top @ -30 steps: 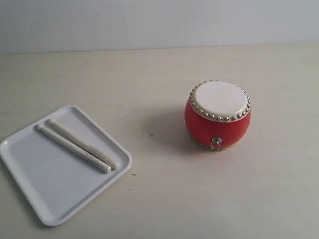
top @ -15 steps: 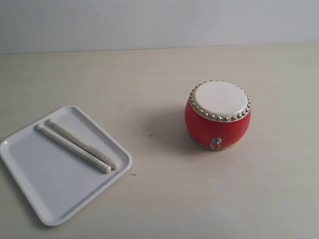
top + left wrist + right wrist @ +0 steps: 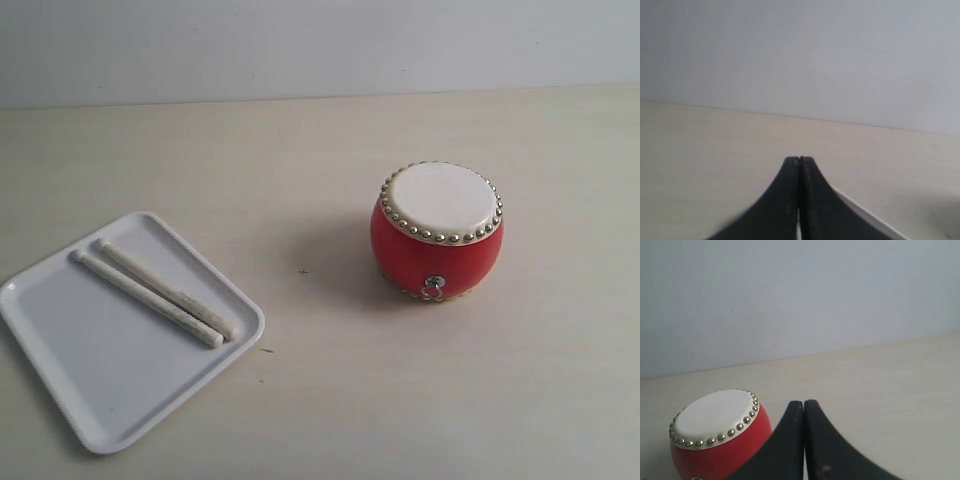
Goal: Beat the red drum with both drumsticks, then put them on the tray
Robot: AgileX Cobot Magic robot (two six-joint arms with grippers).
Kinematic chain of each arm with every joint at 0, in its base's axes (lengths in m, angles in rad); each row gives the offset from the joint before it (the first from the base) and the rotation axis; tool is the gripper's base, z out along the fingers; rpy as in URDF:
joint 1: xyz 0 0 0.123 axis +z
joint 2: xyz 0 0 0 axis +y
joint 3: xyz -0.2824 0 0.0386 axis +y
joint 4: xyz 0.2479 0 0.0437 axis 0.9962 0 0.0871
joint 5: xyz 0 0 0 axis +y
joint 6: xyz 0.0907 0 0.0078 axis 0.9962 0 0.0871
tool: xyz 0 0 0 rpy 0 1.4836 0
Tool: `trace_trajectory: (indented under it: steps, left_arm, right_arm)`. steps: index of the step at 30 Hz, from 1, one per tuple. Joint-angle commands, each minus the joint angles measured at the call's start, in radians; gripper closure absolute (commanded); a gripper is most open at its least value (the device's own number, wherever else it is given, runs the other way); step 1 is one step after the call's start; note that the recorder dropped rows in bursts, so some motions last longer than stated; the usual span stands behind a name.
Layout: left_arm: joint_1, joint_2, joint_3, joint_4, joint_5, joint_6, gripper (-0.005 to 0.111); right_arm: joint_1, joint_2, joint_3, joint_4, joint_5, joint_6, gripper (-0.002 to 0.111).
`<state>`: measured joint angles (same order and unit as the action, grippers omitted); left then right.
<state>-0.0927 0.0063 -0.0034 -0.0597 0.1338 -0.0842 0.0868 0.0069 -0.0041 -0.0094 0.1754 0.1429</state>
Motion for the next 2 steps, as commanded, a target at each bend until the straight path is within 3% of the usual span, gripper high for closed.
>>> trace_trajectory:
  steps: [1, 2]
  left_arm:
    - [-0.005, -0.006, 0.003, 0.003, 0.001, 0.001, 0.107]
    - [-0.005, -0.006, 0.003, 0.003, 0.001, 0.001, 0.107]
  right_arm:
    - [-0.005, -0.007, 0.004, 0.002, -0.014, -0.008, 0.108]
    - [-0.005, -0.007, 0.004, 0.002, -0.014, -0.008, 0.108]
